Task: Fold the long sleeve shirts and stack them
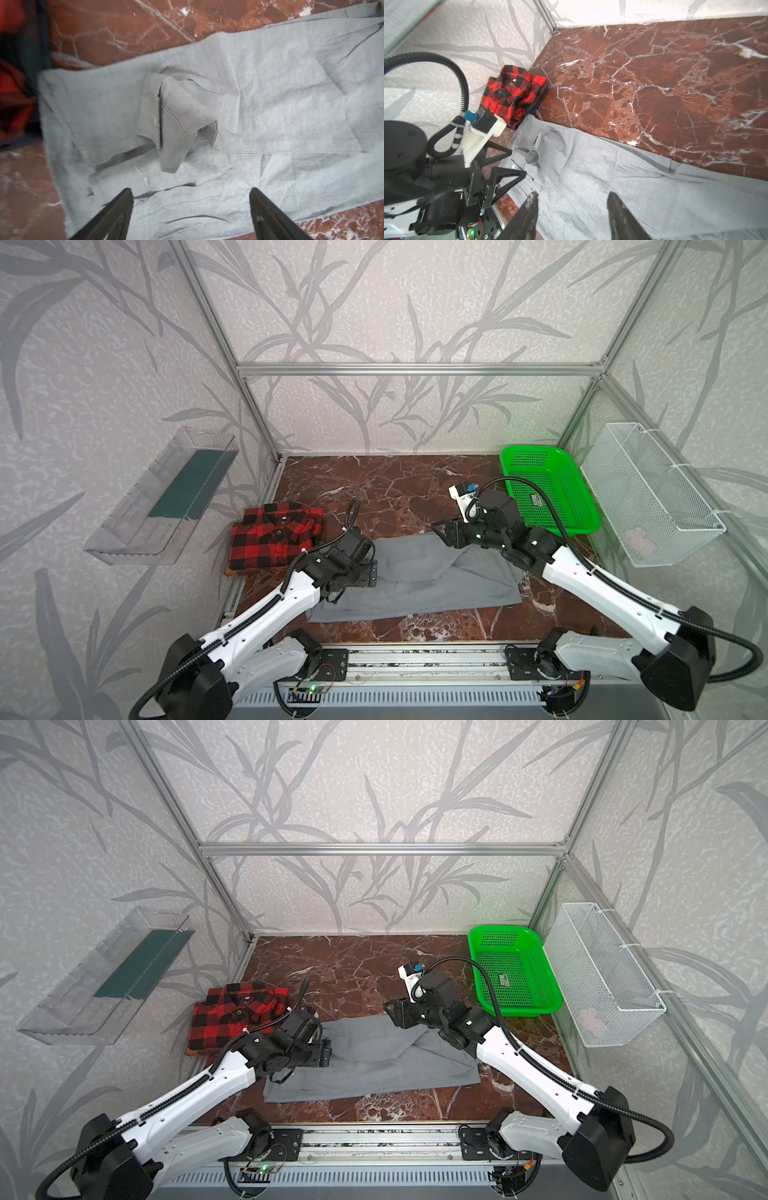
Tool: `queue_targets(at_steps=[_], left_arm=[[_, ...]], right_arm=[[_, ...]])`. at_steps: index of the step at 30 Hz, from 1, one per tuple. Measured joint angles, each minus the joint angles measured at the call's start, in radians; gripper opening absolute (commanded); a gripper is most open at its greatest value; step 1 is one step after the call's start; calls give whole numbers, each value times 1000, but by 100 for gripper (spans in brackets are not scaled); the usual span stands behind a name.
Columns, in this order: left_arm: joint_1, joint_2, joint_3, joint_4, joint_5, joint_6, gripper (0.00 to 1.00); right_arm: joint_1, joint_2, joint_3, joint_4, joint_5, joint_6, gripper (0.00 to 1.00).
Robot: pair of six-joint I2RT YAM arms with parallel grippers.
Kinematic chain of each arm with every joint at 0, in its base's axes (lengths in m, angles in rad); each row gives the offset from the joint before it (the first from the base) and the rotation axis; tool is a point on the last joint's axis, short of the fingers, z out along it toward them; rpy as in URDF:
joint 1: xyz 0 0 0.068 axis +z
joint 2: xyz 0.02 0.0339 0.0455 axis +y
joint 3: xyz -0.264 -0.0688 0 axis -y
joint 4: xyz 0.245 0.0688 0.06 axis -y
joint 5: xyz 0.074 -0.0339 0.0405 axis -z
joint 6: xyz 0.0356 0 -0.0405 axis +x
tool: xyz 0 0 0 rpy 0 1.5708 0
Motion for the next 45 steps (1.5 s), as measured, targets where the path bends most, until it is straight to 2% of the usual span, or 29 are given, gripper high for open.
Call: queue_targets(at_steps=[2, 5, 12, 18, 24, 32, 34, 35, 45], left_arm=[[-2, 24, 27, -13, -17, 15, 73], [-2, 78, 45, -27, -33, 33, 65], [-3, 161, 48, -71, -47, 53, 65], [-3, 198, 48, -67, -115, 63, 56], [-3, 306, 71, -58, -142, 79, 46], [2, 415, 128, -48, -165, 124, 20], [4, 424, 136, -51, -171, 135, 4], [6, 426, 143, -56, -179, 148, 0], [6, 392, 317, -140, -301, 253, 0]], right_arm=[[-13, -41, -24, 0, -5, -2, 54], [-25, -82, -54, -1, -9, -3, 54], [-53, -138, -89, -1, -26, -7, 54], [-58, -170, -97, -3, -38, -12, 54], [-60, -190, -101, -8, -42, -21, 54], [-62, -204, -101, -9, -47, -23, 54], [-62, -207, -101, -10, -49, -26, 54], [-62, -211, -101, -11, -49, -27, 54], [-70, -220, -117, -15, -49, -27, 54]])
